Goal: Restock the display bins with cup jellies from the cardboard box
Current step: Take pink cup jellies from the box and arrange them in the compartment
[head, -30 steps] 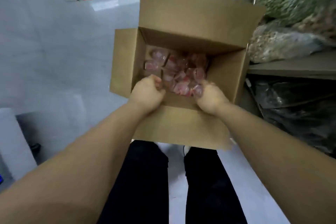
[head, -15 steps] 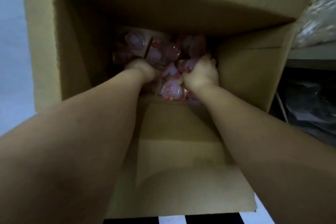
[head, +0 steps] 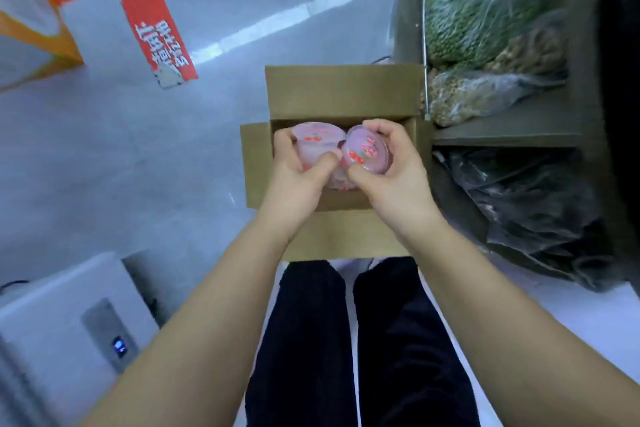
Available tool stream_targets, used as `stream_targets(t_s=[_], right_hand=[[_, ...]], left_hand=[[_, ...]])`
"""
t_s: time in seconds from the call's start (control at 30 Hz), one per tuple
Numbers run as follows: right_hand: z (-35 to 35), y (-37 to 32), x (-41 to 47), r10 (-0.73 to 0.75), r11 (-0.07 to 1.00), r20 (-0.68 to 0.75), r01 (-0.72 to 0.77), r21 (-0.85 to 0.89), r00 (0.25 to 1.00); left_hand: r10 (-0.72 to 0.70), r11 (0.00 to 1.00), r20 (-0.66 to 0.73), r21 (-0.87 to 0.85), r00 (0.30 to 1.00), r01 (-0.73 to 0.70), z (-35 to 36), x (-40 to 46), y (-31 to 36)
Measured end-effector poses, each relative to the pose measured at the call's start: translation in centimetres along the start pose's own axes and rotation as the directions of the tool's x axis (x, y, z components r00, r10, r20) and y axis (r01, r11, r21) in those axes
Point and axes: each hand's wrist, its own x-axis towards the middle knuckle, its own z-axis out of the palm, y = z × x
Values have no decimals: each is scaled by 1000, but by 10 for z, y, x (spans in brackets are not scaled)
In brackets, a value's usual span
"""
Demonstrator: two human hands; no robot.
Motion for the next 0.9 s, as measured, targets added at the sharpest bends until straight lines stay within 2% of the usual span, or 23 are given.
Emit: stream_targets(t_s=[0.1,0.17,0.27,0.37,0.43,0.53,0.67,0.77,0.83,0.9], right_hand=[[-28,-97,-63,-136,989,7,136,62,991],[-52,-156,-106,-240,970,-8,240,46,971],[-95,-222,-165,-400,916,-73,401,4,914],[-145,-261,-211,-491,869,-194,494,-37,849],[-181,-278,-234,-556,828,-286,551,-108,780],[-237,-296,-266,-611,778,-402,609,-151,682],[-309,-307,-296,-611,758,-552,620,-203,568],[-359,-306,-303,-600,772,-632,562,-297,490],[-389,-302,-300,-557,815,-674,475,-331,485],[-414,-297,-289,-474,874,-707,377,-307,524]], left_hand=[[138,990,44,-35,989,-137,-8,-72,95],[279,958,122,-101,952,-268,-6,-119,154],[467,884,264,-131,844,-449,7,-185,231],[613,769,266,15,744,-639,34,-235,287],[684,674,273,119,676,-729,59,-258,317],[739,584,350,95,576,-806,108,-286,353],[752,552,461,-49,471,-832,181,-313,384],[743,516,509,-24,434,-856,231,-321,398],[716,513,540,24,443,-858,262,-320,404],[672,512,568,107,475,-852,291,-312,408]])
